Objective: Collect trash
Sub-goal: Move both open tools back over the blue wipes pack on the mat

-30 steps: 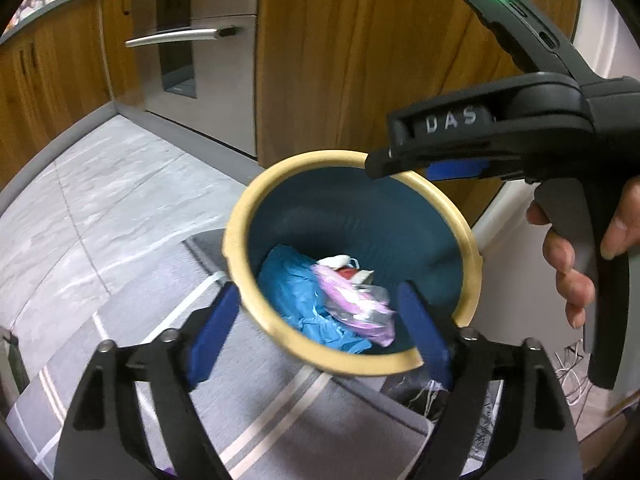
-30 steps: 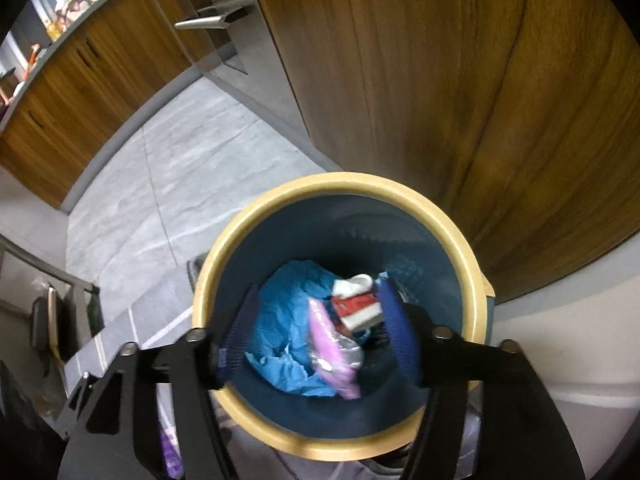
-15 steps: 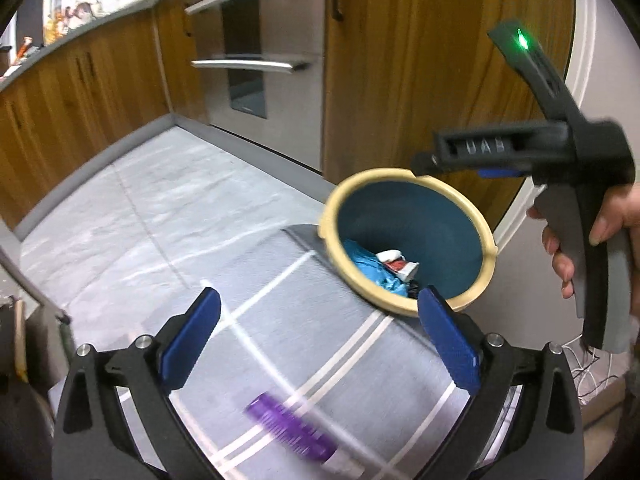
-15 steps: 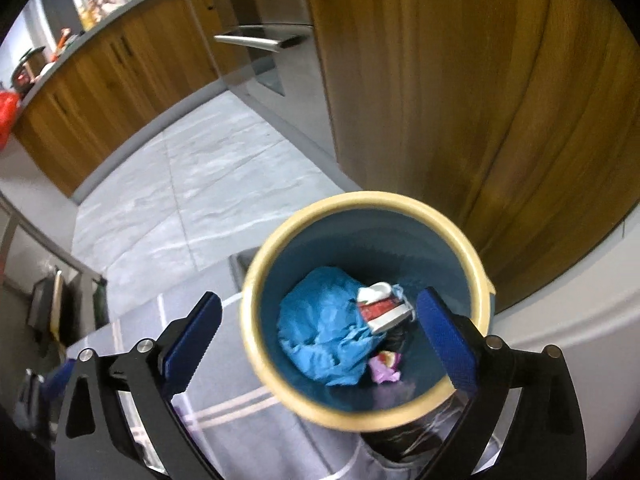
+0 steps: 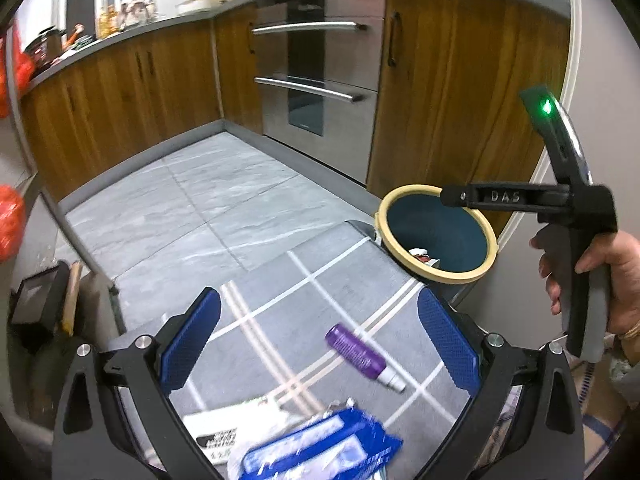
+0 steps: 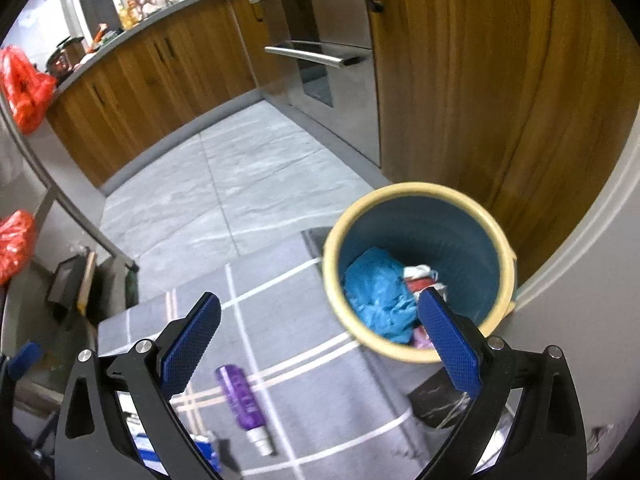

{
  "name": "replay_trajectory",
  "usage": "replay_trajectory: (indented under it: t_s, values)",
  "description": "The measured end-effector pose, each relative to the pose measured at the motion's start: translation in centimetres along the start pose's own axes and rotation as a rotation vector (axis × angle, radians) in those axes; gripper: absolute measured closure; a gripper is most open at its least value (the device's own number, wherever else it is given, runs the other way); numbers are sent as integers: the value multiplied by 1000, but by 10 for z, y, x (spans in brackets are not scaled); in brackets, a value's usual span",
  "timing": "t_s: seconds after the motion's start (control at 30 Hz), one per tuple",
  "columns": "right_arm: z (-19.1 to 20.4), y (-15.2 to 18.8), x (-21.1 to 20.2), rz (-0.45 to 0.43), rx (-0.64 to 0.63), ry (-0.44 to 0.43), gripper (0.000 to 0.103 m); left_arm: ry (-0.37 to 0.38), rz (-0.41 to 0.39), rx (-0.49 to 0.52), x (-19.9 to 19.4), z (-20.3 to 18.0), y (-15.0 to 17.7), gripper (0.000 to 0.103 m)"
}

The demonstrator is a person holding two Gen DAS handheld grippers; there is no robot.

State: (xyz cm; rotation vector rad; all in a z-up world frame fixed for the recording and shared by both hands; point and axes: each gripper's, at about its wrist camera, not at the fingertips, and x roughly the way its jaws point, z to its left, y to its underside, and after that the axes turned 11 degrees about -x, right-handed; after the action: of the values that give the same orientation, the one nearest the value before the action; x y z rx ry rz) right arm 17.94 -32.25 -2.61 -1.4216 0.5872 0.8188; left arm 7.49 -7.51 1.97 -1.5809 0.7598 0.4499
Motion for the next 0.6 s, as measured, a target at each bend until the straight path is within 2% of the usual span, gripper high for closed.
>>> replay_trajectory:
  t_s: [0.1,0.2,0.37,0.6]
  values:
    - [18,7,-5,7,-15,-5,5,-6,-10,-27,-19,14,11,6]
    - [32,14,-8,19,-16,1,5,-45,-30,-38,-36,30,24,6]
    - [65,29,-11,57,-40,35,5,-62,-29,-134,-46,66,44,6]
    - [125,42,-19,20,-209,101,5,-109,13,-175,-49,107,65,6]
